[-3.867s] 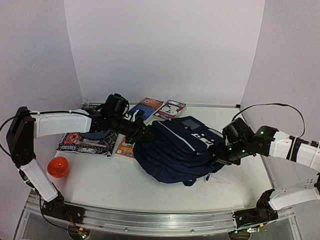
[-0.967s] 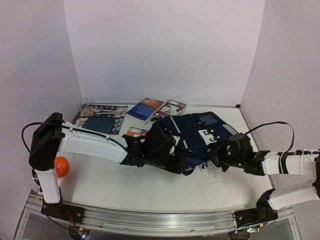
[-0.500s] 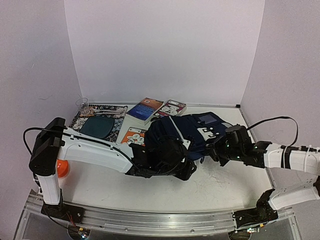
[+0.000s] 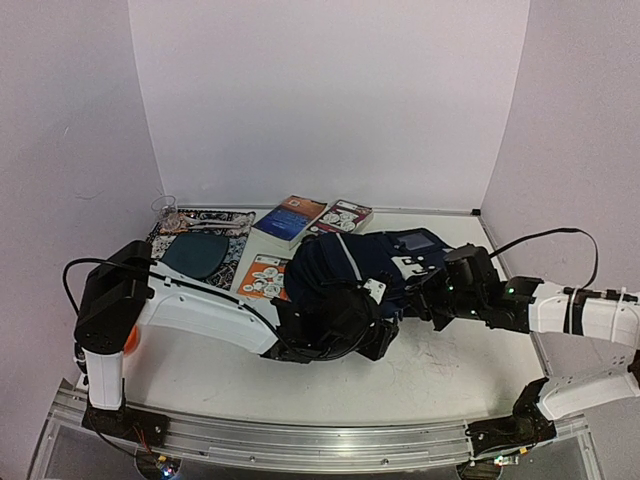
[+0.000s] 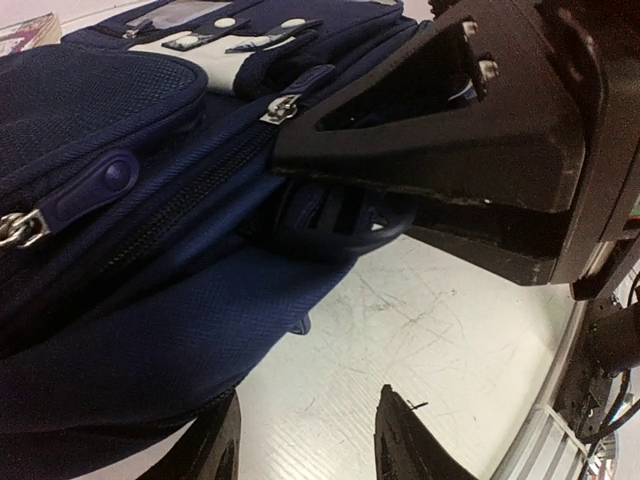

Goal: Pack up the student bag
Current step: Pick up the largest pocket of the bag from the student bag.

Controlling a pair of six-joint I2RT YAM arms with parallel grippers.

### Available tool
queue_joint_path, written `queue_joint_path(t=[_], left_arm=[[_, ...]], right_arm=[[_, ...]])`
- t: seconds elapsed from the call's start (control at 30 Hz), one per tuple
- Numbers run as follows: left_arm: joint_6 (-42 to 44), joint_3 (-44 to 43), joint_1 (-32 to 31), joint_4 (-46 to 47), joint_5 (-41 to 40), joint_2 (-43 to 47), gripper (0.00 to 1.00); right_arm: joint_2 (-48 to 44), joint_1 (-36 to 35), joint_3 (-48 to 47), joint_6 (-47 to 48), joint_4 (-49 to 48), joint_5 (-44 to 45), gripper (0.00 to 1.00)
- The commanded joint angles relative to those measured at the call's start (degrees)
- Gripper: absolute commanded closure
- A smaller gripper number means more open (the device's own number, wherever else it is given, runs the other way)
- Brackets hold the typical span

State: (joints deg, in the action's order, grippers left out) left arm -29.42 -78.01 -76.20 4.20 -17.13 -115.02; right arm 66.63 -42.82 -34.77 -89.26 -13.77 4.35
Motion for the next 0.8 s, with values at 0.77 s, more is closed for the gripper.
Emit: queue_joint_path(t=[0.77], left_arm=[[5.81, -3.08, -1.11, 11.66, -17.92, -5.00, 0.58]], right_arm=[[-0.55, -6.14, -5.41, -2.89, -3.45, 1.15, 1.00]])
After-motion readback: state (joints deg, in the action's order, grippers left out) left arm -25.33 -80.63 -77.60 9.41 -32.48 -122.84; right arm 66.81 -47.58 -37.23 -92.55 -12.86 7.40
